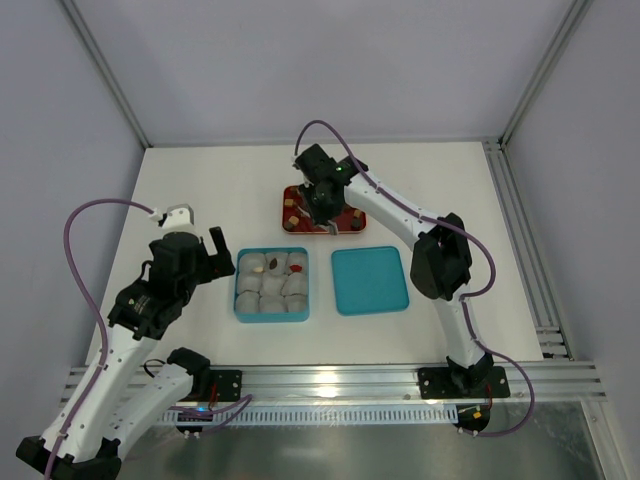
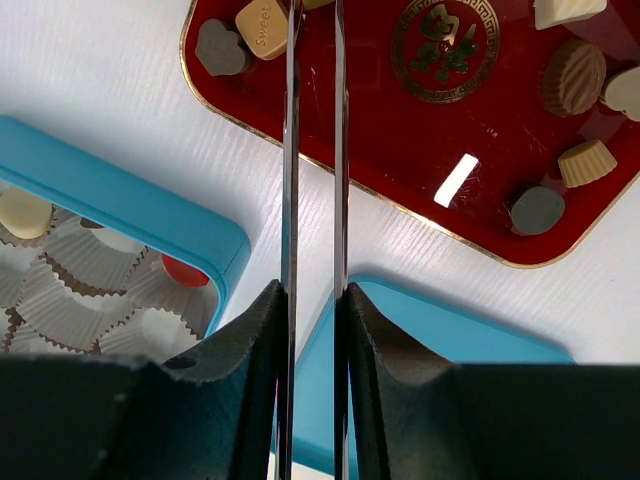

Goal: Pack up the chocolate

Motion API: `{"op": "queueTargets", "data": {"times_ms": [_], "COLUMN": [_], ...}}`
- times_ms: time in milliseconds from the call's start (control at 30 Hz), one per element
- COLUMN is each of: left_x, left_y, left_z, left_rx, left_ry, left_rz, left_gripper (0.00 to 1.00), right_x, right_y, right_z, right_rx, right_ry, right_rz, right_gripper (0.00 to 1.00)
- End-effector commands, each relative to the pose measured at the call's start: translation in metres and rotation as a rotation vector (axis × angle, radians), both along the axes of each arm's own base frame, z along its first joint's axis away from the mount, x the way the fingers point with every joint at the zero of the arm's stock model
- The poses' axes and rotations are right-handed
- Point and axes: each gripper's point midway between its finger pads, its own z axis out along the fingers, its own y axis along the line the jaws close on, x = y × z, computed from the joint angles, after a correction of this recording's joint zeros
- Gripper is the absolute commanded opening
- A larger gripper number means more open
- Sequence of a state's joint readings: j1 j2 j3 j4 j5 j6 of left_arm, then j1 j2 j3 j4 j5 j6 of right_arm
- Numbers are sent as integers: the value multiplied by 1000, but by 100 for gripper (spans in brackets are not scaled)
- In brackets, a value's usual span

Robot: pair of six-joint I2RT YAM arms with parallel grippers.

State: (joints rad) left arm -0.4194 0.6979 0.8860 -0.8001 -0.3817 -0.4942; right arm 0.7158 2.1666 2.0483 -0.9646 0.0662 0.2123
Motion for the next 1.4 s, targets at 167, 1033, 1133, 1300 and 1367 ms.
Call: {"op": "queueTargets", "data": {"times_ms": [167,1033,1133,1300,1367], "left_x": [3,3,3,3,3], "left_y": [-2,-2,-1,-1,0], "left_z": [7,8,8,8,8], "left_rx": [-18,-20,-19,-19,-18], "left_ry": [-28,-34,-33,-34,-32], "left_rz": [5,5,8,10,13], "left_gripper": [100,100,100,100,100], "right_x": [9,-122,-145,-175,-182], "right_y": [-6,-4,5,32,43], "right_z": [60,110,110,97,89], "right_rx": [70,165,193,196,192], "right_ry": [-134,-140,-112,-70,-54], "right_rz": [-30,101,140,220,240], "right_gripper": [27,26,26,26,26]}}
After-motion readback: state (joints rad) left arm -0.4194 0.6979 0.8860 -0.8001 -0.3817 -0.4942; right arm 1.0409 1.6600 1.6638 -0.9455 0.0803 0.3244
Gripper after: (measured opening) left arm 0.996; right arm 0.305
